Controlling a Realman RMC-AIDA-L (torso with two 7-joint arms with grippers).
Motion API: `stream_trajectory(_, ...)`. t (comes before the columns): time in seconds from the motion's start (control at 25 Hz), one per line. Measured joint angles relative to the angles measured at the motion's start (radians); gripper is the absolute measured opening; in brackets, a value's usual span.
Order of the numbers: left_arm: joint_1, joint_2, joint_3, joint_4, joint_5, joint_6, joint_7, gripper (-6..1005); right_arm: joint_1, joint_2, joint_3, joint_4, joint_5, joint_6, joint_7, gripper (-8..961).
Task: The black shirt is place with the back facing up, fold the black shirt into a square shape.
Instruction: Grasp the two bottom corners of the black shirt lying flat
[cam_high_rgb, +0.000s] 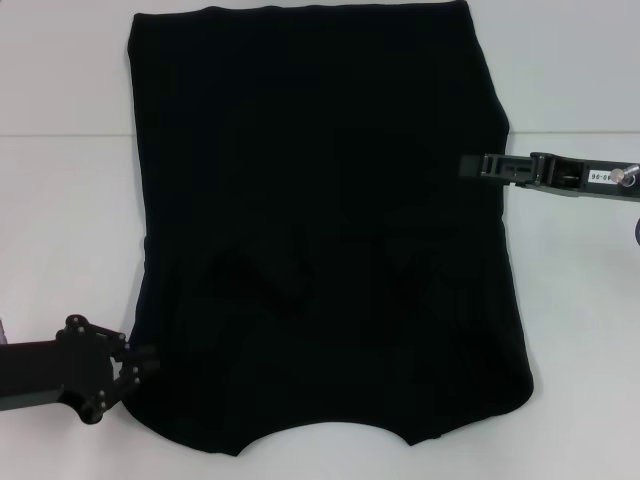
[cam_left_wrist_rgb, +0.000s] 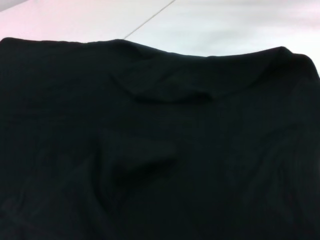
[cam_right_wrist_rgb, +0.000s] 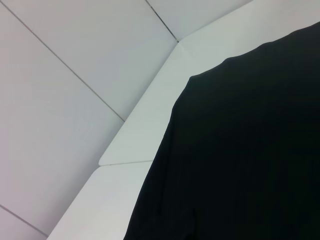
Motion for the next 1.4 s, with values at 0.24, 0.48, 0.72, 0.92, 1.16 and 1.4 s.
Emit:
stream_trajectory(0.24, 0.0, -0.001, -0.005, -0.002, 0.001, 0.005, -0.019, 143, 0.0, 0.0, 0.0, 0.0, 0.0, 0.0, 0.0, 853)
stream_trajectory(0.48, 0.007, 0.001, -0.084, -0.013, -0.009, 0.024, -0.042, -3, -0.006, -0.001, 0.0, 0.0, -0.001, -0.008, 0.0, 811)
stream_trajectory(0.72, 0.013, 0.007, -0.197, -0.056, -0.024, 0.047, -0.044, 0, -0.03, -0.025, -0.009, 0.022, -0.009, -0.029, 0.014, 804)
stream_trajectory(0.92, 0.024, 0.008, -0.243, -0.095, -0.029, 0.049, -0.044, 1, -0.057, -0.051, -0.011, 0.04, -0.012, -0.06, 0.016, 798)
stream_trajectory(1.16, 0.036, 0.008, -0.285, -0.141, -0.038, 0.05, -0.036, 0, -0.067, -0.077, -0.012, 0.039, -0.091, -0.128, 0.027, 791)
stream_trajectory(1.4, 0.041, 0.008, -0.32, -0.175, -0.05, 0.058, -0.035, 0, -0.057, -0.102, -0.012, 0.027, -0.229, -0.195, 0.078, 784)
